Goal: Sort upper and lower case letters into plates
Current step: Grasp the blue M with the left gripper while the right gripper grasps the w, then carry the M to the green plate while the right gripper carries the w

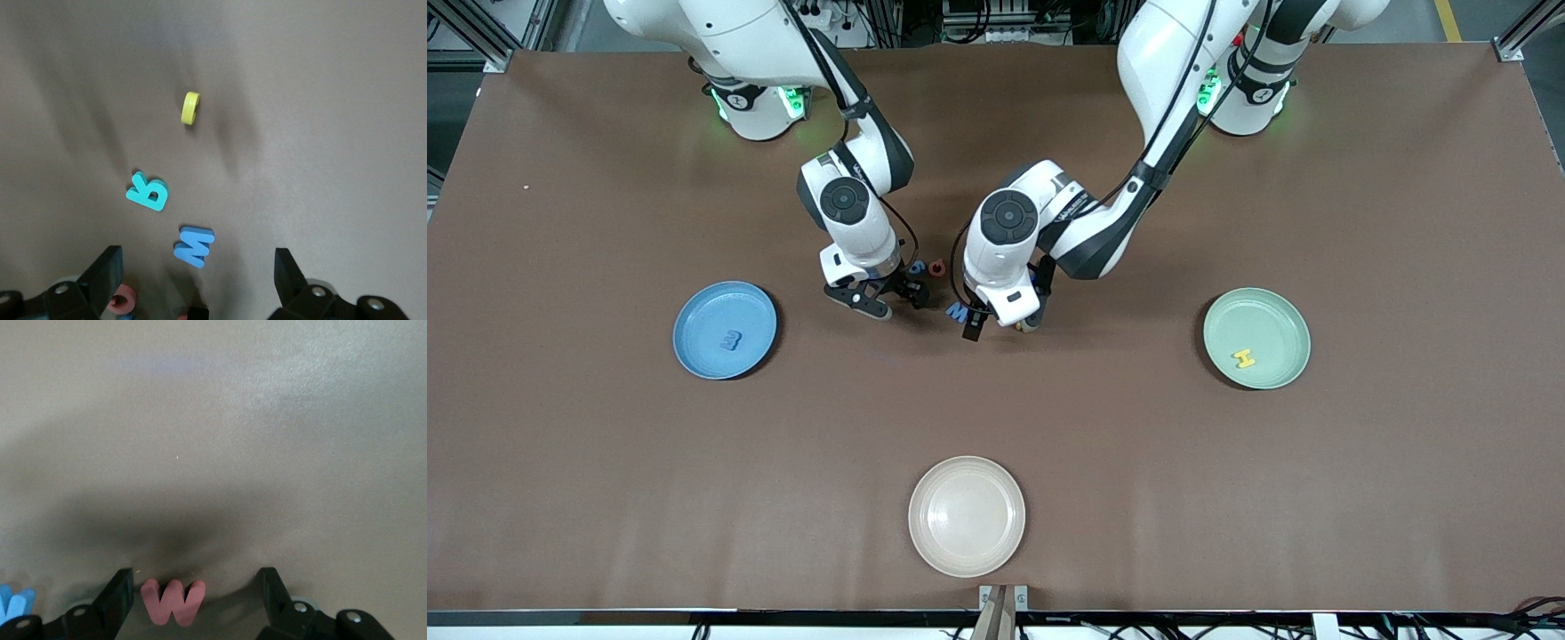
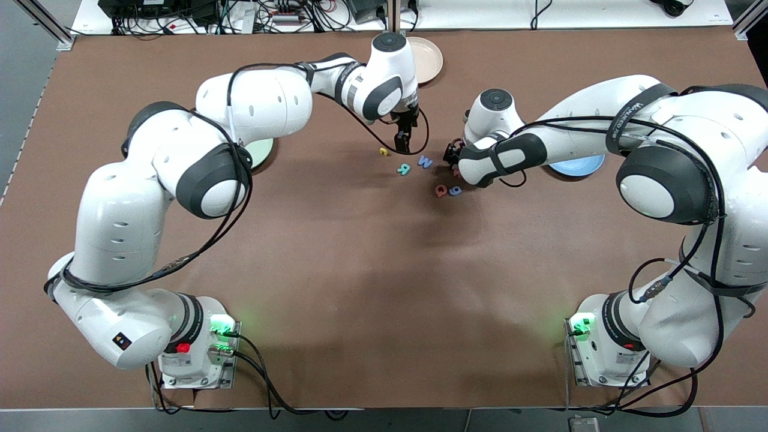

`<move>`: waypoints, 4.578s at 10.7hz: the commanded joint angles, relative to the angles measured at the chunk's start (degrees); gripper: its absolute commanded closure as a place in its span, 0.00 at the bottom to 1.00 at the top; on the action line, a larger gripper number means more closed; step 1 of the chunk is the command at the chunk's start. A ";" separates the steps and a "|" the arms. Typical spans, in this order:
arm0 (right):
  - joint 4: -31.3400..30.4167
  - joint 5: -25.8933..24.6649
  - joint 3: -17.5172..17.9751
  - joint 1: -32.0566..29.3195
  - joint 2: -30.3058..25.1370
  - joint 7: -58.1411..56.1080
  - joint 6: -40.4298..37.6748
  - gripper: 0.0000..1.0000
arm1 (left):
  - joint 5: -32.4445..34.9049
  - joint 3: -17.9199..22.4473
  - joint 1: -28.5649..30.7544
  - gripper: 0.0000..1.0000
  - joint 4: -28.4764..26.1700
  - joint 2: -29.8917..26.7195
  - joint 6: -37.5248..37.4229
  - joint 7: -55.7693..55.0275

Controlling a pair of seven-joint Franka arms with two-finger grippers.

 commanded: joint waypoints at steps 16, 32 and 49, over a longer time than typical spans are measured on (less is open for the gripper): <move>-0.07 0.40 -0.19 0.89 0.01 -5.32 -2.12 0.50 | -1.89 -1.47 -2.73 0.13 5.67 9.90 5.54 -0.28; 6.33 0.40 -0.54 -6.56 -0.61 -15.23 -13.08 0.79 | -1.89 -1.47 -2.38 0.70 5.58 10.34 6.07 1.30; 9.45 -0.57 -0.63 -28.99 -1.57 -64.73 -24.04 0.82 | 1.28 -2.34 18.77 1.00 -3.88 -26.28 -31.28 70.02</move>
